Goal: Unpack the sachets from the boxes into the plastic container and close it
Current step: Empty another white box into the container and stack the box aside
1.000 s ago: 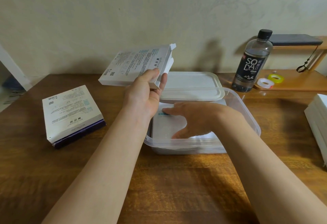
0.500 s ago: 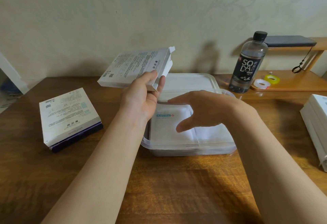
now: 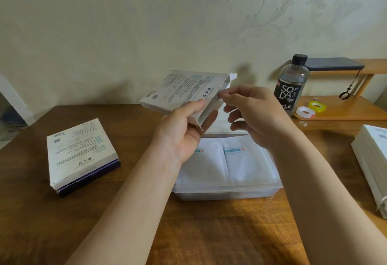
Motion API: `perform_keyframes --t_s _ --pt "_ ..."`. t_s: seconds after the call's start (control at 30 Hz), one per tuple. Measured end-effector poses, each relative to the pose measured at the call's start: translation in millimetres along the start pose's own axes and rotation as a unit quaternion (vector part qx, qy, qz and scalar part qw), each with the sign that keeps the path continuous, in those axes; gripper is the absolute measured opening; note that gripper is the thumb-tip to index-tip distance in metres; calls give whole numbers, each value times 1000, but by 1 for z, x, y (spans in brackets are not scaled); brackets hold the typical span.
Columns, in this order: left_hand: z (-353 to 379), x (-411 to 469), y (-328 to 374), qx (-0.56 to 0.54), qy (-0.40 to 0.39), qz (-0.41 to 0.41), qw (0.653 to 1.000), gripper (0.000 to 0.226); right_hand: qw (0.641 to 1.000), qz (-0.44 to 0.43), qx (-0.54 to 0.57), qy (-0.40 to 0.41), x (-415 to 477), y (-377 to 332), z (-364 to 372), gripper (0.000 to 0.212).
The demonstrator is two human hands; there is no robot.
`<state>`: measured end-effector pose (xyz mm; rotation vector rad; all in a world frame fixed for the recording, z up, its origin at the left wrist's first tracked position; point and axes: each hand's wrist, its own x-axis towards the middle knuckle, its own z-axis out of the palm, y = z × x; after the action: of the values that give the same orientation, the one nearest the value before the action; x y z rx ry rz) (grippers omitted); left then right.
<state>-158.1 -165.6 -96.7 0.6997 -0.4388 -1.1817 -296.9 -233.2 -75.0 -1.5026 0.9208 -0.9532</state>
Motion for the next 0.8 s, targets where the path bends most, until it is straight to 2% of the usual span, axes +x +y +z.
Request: perform_keyframes --t_s 0.13,0.23,0.4,0.47,0.63,0.73,0.8 --pt "1 -1 -6 24 -14 -17 999 30 999 29 31 -34 -3 -1 4 16" --pt "0 -2 -9 43 -22 -36 998 35 987 76 123 -69 -5 -3 8 23" --pt "0 -1 -16 70 10 -35 997 39 973 120 196 -10 -1 3 13 21" --pt "1 -1 -15 72 27 -25 997 37 972 116 203 2 0 5 16 17" --pt "2 0 -8 47 62 -26 997 34 975 109 190 18 -1 7 20 32" --pt "-4 6 2 16 96 -14 995 32 977 95 190 10 0 5 13 26" --pt "-10 10 9 -2 108 -4 994 30 986 77 146 3 0 2 8 24"
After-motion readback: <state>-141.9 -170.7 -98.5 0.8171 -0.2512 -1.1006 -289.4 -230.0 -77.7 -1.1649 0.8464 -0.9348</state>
